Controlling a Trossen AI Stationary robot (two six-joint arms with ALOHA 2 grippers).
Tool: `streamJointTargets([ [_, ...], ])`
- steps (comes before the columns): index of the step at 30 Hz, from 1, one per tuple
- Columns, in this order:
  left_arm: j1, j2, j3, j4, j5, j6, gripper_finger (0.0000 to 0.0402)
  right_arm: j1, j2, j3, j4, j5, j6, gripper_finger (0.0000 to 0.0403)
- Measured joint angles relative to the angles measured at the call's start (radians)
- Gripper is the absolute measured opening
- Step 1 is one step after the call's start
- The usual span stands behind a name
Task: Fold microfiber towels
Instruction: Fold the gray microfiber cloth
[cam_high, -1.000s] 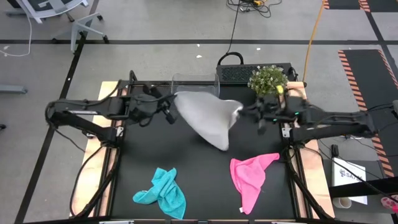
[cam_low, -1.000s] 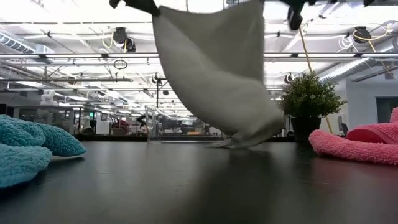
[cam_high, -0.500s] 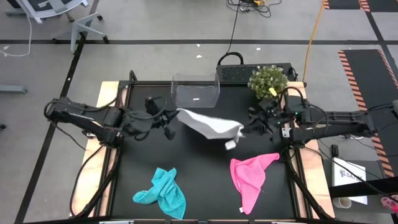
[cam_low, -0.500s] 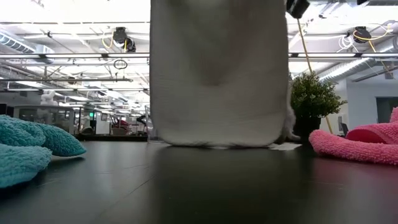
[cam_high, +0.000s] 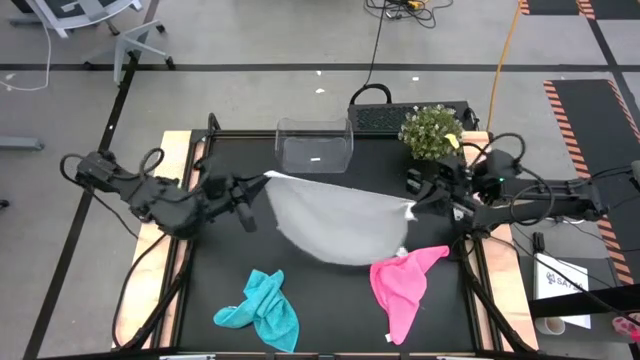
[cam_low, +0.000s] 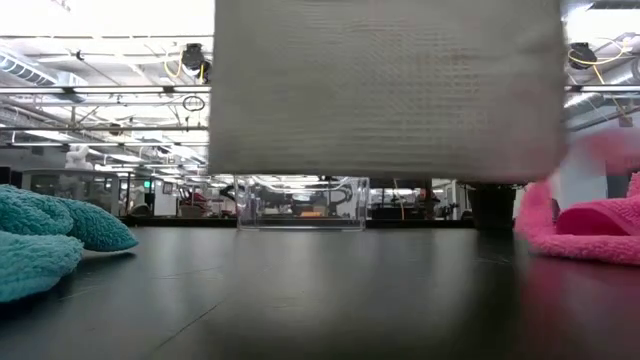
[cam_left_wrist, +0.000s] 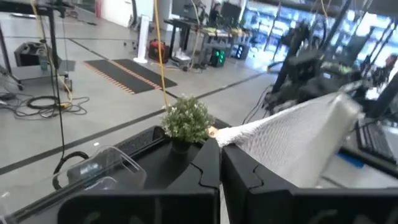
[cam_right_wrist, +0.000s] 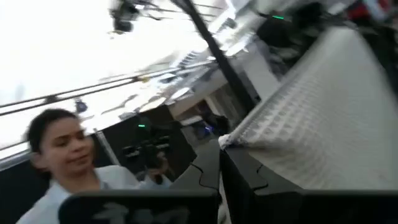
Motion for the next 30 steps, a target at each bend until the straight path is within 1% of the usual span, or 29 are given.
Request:
streamJointTargets([
  [3, -0.054, 0.006, 0.000, -0.022, -0.053, -0.061, 0.0000, 0.000, 0.004, 0.000, -0.109, 0.025, -0.003, 0.0000],
  [5, -0.074, 0.023, 0.000, -0.054, -0.101, -0.094, 0.0000, 0.000, 0.008, 0.000, -0.175, 0.054, -0.032, 0.0000],
  [7, -0.081, 0.041, 0.000, -0.092, -0.130, -0.121, 0.0000, -0.004, 0.008, -0.001, -0.211, 0.081, -0.079, 0.0000],
  [9, -0.069, 0.054, 0.000, -0.126, -0.136, -0.143, 0.0000, -0.014, 0.007, -0.001, -0.212, 0.125, -0.132, 0.0000],
  [12, -0.027, 0.080, 0.000, -0.155, -0.136, -0.156, 0.0000, -0.034, 0.004, 0.000, -0.200, 0.192, -0.231, 0.0000],
  [14, 0.008, 0.096, -0.001, -0.174, -0.133, -0.139, 0.0000, -0.052, 0.004, 0.000, -0.208, 0.246, -0.304, 0.0000],
  [17, 0.078, 0.103, -0.001, -0.176, -0.139, -0.066, 0.0000, -0.084, 0.007, 0.000, -0.276, 0.354, -0.431, 0.0000],
  [20, 0.173, 0.104, -0.001, -0.175, -0.151, 0.017, 0.0000, -0.127, 0.017, 0.000, -0.353, 0.453, -0.536, 0.0000],
  [22, 0.240, 0.105, -0.001, -0.175, -0.138, 0.053, 0.0000, -0.161, 0.025, 0.000, -0.357, 0.476, -0.595, 0.0000],
  [25, 0.330, 0.104, -0.001, -0.173, -0.048, 0.070, 0.0000, -0.215, 0.033, 0.000, -0.328, 0.476, -0.654, 0.0000],
  [28, 0.393, 0.107, -0.001, -0.172, 0.041, 0.079, 0.0000, -0.261, 0.034, 0.007, -0.318, 0.475, -0.703, 0.0000],
  [30, 0.422, 0.116, -0.001, -0.155, 0.055, 0.109, 0.0000, -0.289, 0.034, 0.031, -0.327, 0.472, -0.738, 0.0000],
])
